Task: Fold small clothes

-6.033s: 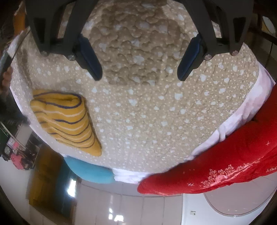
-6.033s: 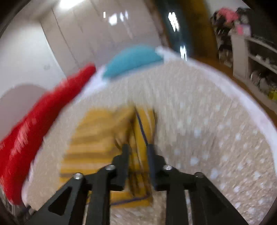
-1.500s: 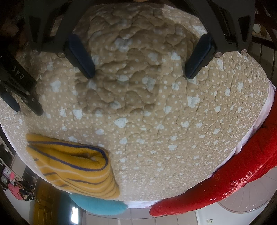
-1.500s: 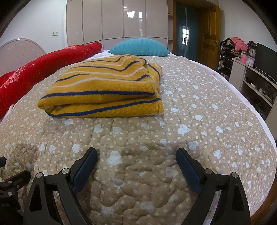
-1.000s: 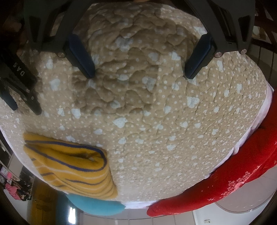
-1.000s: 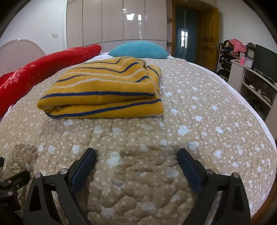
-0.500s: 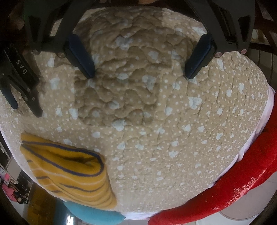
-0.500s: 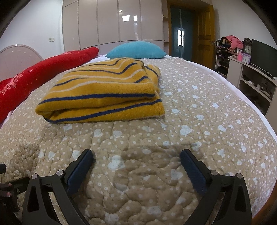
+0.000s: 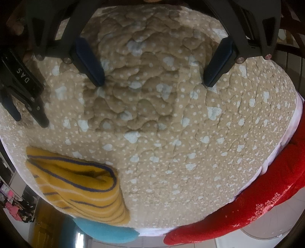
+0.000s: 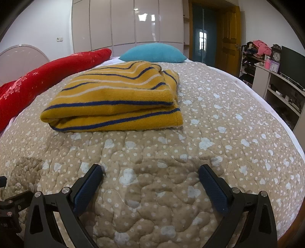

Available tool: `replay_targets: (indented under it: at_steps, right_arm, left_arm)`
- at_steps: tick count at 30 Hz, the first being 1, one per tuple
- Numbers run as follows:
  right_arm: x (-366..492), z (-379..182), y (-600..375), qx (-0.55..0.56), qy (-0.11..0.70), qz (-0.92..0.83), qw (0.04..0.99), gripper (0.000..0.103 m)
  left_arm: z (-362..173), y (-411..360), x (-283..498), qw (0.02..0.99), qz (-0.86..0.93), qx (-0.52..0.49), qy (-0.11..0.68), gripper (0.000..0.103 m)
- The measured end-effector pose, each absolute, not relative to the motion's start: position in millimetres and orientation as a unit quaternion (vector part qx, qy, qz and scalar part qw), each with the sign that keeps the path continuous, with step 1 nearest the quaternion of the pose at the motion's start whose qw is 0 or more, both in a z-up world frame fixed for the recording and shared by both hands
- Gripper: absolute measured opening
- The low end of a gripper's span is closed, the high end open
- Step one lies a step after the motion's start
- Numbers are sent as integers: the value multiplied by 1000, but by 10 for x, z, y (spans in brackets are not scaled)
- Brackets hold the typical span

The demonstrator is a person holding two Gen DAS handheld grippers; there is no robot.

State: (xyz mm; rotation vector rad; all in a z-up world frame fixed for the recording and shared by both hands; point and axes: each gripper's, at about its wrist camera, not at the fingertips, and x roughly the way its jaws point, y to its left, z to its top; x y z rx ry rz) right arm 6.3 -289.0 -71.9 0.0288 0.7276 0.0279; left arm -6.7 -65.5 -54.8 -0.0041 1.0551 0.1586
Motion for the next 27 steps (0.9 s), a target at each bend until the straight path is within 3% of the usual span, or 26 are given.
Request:
replay_targets:
  at_steps: [27]
  right_arm:
    - [-5,-725,-2832,2,367,13,930,102]
  left_arm:
    - [-528,-713,-242,871,74,-12,485,103]
